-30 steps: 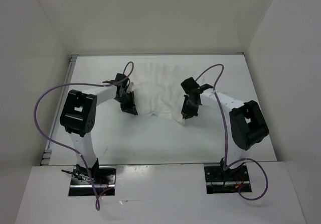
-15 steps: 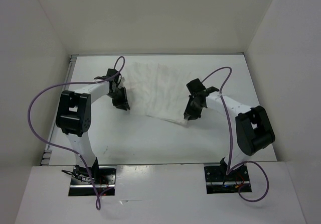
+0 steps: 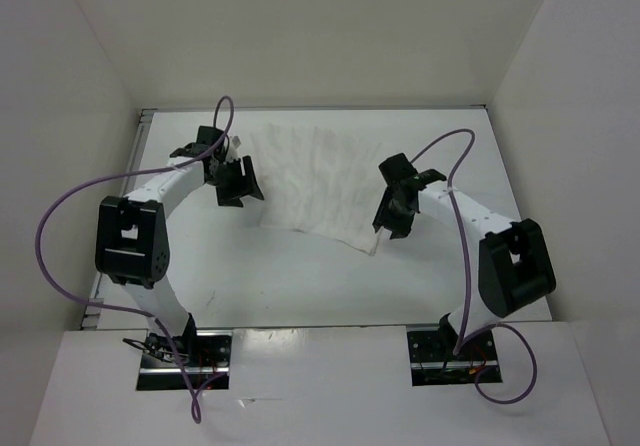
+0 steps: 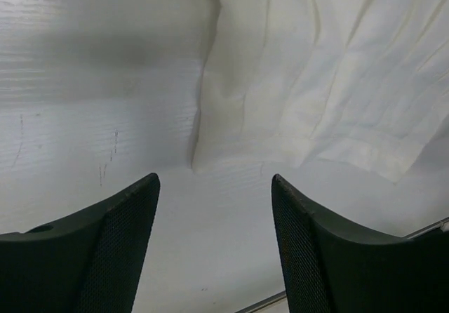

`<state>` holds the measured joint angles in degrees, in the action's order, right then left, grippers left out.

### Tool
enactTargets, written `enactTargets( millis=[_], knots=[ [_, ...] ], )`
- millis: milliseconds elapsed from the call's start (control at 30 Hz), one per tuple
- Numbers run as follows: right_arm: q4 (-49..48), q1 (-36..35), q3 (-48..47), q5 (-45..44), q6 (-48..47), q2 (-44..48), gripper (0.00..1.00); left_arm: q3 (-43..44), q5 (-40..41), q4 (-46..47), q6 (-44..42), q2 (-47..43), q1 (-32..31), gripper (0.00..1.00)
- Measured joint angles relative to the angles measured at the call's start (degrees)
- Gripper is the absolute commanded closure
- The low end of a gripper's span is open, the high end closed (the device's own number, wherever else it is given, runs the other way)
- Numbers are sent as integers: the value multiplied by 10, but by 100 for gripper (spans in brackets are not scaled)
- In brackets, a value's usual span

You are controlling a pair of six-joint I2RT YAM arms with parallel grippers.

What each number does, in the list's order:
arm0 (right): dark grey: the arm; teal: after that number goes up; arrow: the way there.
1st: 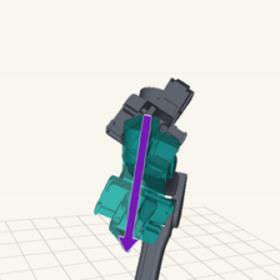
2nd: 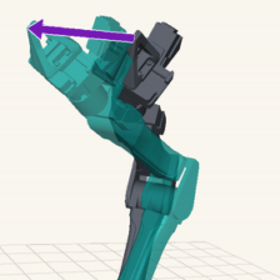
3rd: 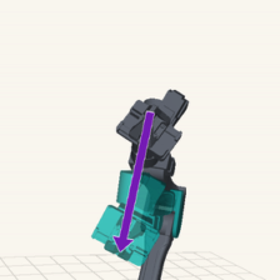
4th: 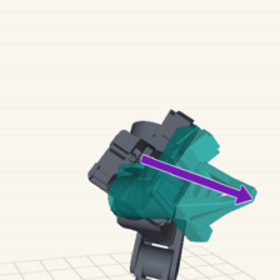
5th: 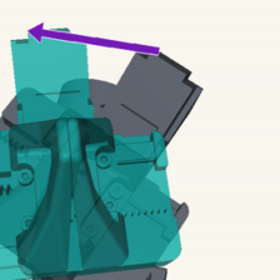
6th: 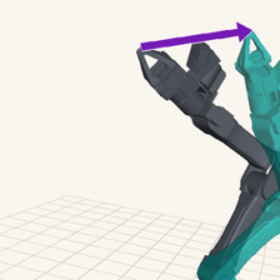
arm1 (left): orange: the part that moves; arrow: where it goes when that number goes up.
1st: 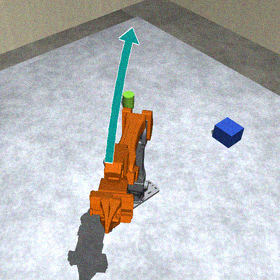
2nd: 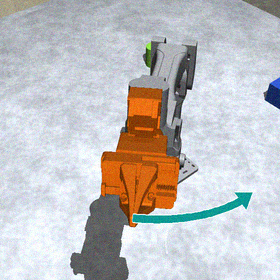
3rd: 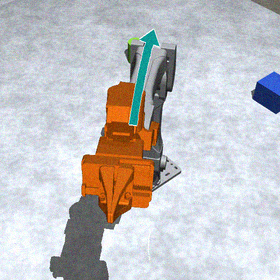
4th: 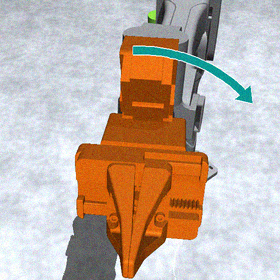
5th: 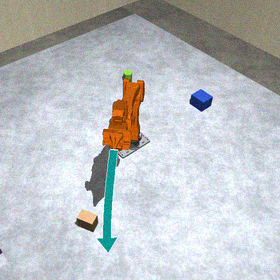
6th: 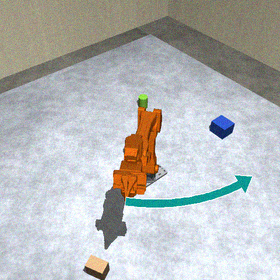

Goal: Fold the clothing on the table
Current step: Flatten the skirt out

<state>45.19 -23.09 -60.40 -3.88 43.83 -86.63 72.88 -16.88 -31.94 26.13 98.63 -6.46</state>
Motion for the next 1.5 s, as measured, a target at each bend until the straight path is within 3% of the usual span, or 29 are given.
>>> enactTargets(
  millis=[467,567,600,733,900,1200,1367,1400,1433,1500],
  knots=[
    [-55,0,21,24,3,-62,51,-20,-42,33,37,108,0,34],
    [-64,0,28,32,3,-73,51,-20,-56,43,43,115,2,44],
    [-66,0,29,35,3,-75,51,-20,-62,46,45,118,2,58],
    [-74,0,30,43,3,-76,51,-20,-76,61,52,137,-2,93],
    [-83,-1,30,52,3,-76,51,-20,-94,68,57,144,-8,100],
    [-89,-13,54,63,16,-76,51,-20,-98,71,57,144,-9,100],
    [-97,-14,62,68,19,-91,63,-20,-100,71,56,144,-9,100],
    [-100,-15,61,70,19,-93,68,-21,-100,71,56,144,-9,100],
    [-104,-15,59,70,19,-97,81,-21,-101,71,56,144,-9,100],
    [-103,-15,42,64,18,-112,93,-21,-102,71,56,144,-9,100]
  ],
)
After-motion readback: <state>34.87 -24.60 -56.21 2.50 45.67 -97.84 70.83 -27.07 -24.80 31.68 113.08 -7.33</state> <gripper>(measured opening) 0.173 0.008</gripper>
